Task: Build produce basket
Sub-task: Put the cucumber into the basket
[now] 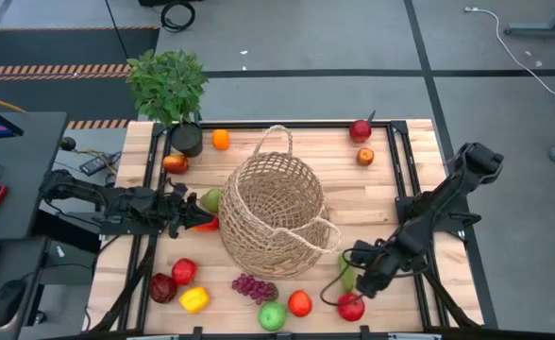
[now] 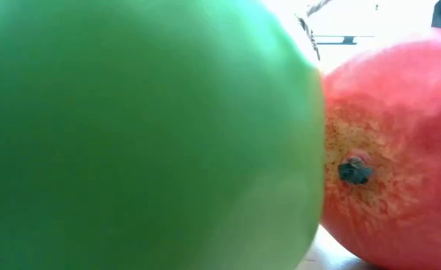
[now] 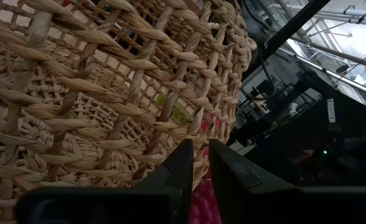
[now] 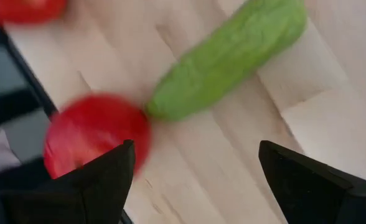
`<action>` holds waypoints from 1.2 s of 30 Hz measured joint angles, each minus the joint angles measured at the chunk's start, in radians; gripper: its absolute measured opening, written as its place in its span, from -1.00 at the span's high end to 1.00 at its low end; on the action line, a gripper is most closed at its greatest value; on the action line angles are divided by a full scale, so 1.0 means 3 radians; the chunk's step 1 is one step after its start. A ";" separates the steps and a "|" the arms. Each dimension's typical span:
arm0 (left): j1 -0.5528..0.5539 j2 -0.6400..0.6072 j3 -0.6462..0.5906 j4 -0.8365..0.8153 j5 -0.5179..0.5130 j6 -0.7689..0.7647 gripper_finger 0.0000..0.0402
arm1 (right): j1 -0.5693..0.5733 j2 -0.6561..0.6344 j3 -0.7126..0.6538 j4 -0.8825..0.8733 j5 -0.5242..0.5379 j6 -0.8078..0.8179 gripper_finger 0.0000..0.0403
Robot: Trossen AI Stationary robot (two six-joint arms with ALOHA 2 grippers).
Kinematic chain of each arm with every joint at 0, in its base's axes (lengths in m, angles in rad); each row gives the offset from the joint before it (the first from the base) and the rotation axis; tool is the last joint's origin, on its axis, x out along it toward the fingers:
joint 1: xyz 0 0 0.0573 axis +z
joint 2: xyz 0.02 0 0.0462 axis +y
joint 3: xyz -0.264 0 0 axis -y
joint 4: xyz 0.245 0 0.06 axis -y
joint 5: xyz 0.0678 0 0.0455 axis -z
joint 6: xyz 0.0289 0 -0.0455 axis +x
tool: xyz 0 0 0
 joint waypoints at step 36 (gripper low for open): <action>0.0001 0.0000 0.0000 0.0000 0.0000 0.0001 0.69 | -0.0328 0.0712 0.0285 -0.0426 0.0202 0.1310 -0.48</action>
